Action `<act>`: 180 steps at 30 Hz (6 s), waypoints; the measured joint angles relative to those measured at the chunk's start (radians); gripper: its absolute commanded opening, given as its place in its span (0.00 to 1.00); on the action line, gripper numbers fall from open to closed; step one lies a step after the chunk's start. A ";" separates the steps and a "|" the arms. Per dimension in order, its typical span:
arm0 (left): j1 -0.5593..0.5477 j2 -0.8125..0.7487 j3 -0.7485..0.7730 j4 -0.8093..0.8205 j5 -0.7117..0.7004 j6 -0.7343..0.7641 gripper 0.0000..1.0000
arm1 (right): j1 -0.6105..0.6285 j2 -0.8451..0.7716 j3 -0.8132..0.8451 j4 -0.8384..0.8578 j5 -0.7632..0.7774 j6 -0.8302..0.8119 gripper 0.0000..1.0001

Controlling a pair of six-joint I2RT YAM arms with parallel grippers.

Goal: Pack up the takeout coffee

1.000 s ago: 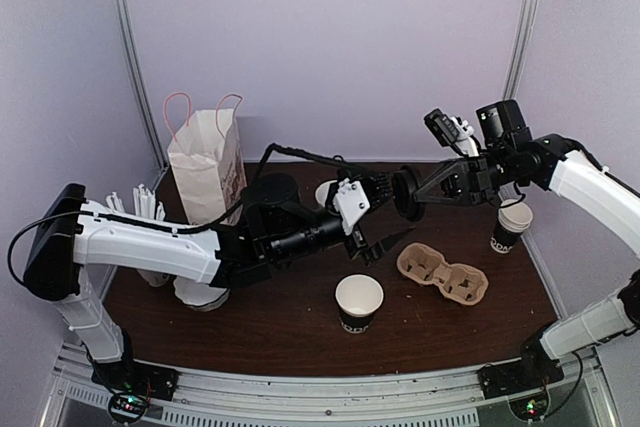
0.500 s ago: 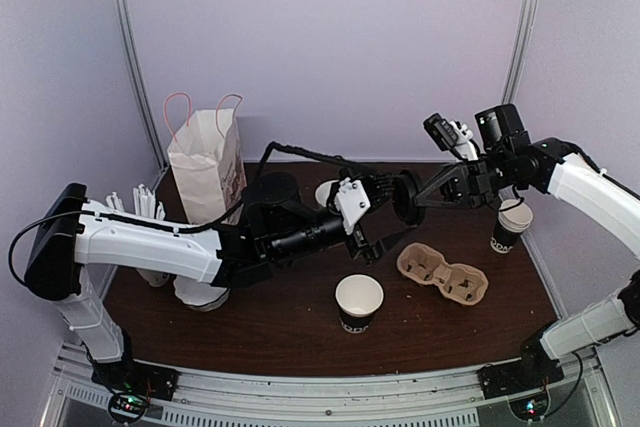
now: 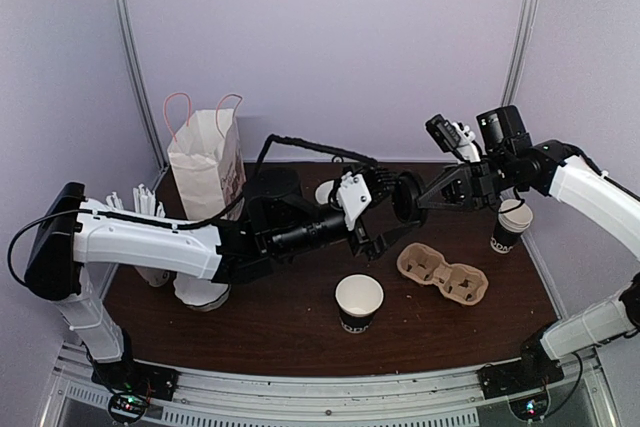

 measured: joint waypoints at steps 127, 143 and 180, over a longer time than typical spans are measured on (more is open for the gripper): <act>0.004 0.411 0.911 -1.872 -0.001 -0.104 0.74 | -0.203 -0.064 -0.103 -0.176 0.674 -0.262 0.61; 0.003 0.451 0.940 -1.886 -0.021 -0.104 0.84 | -0.203 -0.064 -0.113 -0.168 0.671 -0.262 0.61; 0.189 0.111 0.306 -1.269 0.116 -0.561 0.93 | 0.112 0.122 -0.200 -0.248 0.626 -0.211 0.66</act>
